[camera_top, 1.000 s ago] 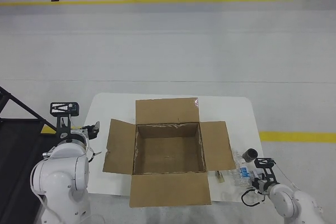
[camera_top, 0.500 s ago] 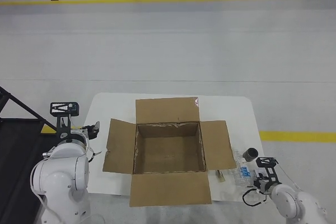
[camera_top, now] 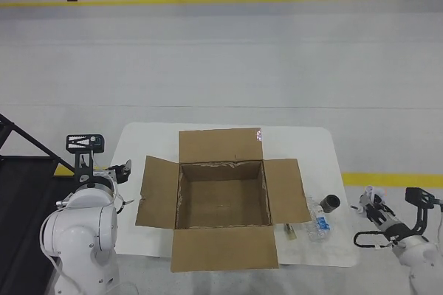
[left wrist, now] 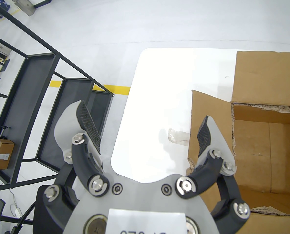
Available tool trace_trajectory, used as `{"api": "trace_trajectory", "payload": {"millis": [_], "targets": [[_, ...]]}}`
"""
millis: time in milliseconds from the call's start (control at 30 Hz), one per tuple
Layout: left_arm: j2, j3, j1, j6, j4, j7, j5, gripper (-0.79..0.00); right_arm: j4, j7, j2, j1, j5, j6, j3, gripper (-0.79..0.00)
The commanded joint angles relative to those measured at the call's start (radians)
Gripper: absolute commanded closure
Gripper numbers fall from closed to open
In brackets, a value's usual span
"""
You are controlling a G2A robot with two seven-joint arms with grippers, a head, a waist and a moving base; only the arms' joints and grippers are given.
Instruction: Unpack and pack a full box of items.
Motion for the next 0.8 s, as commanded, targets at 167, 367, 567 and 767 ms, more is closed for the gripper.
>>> {"api": "trace_trajectory", "payload": {"millis": [167,367,567,767], "targets": [[0.000,0.000,0.000,0.000,0.000,0.000,0.000,-0.785,-0.113,0.067,0.007,0.107,0.077,-0.063,-0.134,0.000],[0.000,0.000,0.000,0.000,0.000,0.000,0.000,-0.785,-0.023,0.106,0.003,0.302,-0.078,-0.055,-0.439,0.000],[0.000,0.000,0.000,0.000,0.000,0.000,0.000,-0.785,0.162,0.061,-0.018,0.477,-0.383,0.000,-0.752,0.000],[0.000,0.000,0.000,0.000,0.000,0.000,0.000,-0.785,0.357,-0.008,-0.051,0.585,-0.512,0.080,-0.951,0.000]]}}
